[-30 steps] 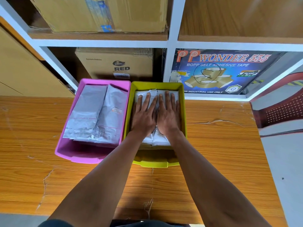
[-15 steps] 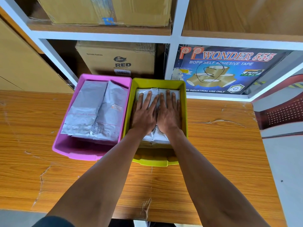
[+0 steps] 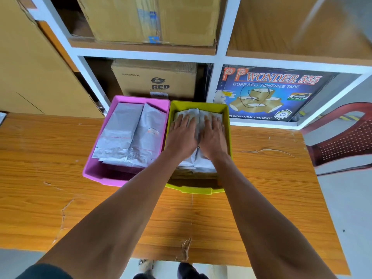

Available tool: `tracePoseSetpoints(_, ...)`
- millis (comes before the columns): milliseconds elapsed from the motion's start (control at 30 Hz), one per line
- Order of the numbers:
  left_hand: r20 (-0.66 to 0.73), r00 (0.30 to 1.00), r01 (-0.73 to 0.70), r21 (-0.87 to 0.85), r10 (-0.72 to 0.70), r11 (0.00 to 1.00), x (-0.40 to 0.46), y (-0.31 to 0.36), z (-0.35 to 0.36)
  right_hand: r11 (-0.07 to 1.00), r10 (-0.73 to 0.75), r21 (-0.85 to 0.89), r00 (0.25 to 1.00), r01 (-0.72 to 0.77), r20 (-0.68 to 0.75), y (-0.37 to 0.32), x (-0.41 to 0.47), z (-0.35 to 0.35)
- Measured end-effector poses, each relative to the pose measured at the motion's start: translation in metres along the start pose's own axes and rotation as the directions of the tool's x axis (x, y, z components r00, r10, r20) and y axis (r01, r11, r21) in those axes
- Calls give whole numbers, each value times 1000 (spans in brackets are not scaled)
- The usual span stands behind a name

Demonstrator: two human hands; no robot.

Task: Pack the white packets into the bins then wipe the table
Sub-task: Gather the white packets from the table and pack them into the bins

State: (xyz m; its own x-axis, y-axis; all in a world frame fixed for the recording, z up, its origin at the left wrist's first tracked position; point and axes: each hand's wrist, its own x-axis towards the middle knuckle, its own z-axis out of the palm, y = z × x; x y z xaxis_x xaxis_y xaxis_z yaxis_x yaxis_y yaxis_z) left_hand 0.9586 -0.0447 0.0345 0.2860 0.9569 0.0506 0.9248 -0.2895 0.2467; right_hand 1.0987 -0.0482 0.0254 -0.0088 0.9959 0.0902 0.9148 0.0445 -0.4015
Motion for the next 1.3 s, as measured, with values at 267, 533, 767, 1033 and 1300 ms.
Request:
tracePoseSetpoints(267,-186,980,50,-82,-65,995,-72,-36,-81,999,-24,38,969,34,-247,-53,-26,-18)
tracePoseSetpoints(533,-177,960,204,-89,-217,975,-177,-171,-119,984,-136,62,935,164,-327,-195,-70,10)
tracePoseSetpoints(767,-155,907,376,-118,-391,919,-291,-303,-136,929,-299,141,919,342,-257,-342,-120,92)
tracePoseSetpoints(1033,-87,789,589,-171,-608,789,-399,-436,-146,873,-452,189,891,450,-36,-479,-158,176)
tracePoseSetpoints(1300,-37,693,699,-209,-720,684,-434,-529,-150,848,-507,238,855,473,108,-574,-138,249)
